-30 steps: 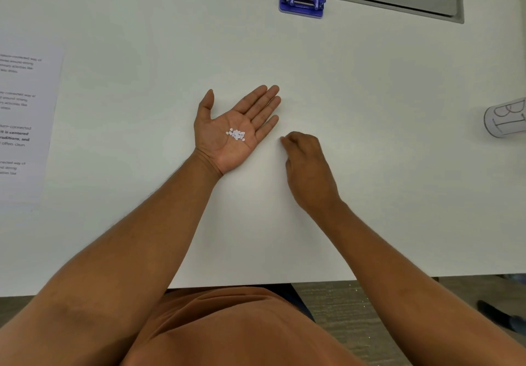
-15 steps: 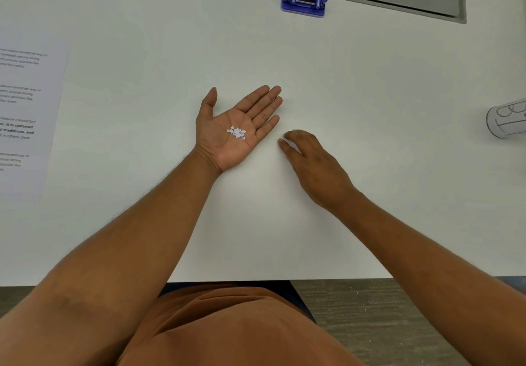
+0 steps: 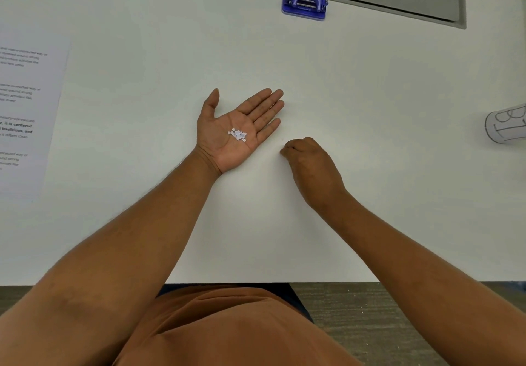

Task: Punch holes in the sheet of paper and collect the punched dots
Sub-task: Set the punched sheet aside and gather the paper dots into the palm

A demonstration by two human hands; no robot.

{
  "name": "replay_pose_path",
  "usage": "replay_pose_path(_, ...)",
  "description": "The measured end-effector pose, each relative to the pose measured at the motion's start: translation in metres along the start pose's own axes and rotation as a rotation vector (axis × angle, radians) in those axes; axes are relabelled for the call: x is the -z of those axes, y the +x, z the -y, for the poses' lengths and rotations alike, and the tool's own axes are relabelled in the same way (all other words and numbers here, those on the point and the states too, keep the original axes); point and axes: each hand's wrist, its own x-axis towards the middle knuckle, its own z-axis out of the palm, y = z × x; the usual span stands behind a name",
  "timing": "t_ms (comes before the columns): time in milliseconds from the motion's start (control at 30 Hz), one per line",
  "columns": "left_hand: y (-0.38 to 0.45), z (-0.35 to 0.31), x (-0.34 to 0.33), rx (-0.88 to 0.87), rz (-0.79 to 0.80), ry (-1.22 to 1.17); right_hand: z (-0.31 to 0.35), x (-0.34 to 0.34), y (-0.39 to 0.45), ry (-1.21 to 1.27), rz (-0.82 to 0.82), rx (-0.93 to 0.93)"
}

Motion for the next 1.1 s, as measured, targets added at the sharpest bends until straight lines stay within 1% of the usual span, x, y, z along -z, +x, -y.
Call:
replay_pose_path(200,0.002,-0.001,0.000,0.006,-0.003,-0.011,0.004,-0.002,0.011,0.046,-0.066,-0.091)
replay_pose_path(267,0.002,-0.002,0.001,0.006,-0.001,-0.015,0.008,-0.002,0.012,0.110,-0.132,-0.147)
replay_pose_path(367,0.003,-0.001,0.000,0.005,-0.001,-0.008,0.019,0.004,0.014,0.358,-0.250,-0.378)
replay_pose_path(400,0.003,-0.001,0.000,0.004,0.001,-0.008,0.026,0.007,0.016,0.447,-0.296,-0.405)
replay_pose_path(433,0.004,-0.001,0.001,0.003,0.004,-0.010,0.035,0.010,0.018,0.516,-0.341,-0.392)
replay_pose_path(500,0.004,-0.002,0.001,0.009,0.015,-0.022,0.055,0.015,0.023,0.608,-0.397,-0.310)
replay_pose_path(633,0.005,-0.003,0.001,0.029,0.016,-0.020,0.079,0.020,0.041,0.652,-0.375,-0.237)
replay_pose_path(800,0.004,-0.003,0.000,0.034,0.030,0.000,0.081,0.020,0.054,0.654,-0.274,-0.280)
replay_pose_path(1000,0.005,-0.003,0.000,0.026,0.008,-0.021,0.077,0.020,0.059,0.630,-0.276,-0.282)
replay_pose_path(1100,0.005,-0.004,0.000,0.029,0.005,-0.013,0.075,0.019,0.061,0.687,-0.246,-0.322)
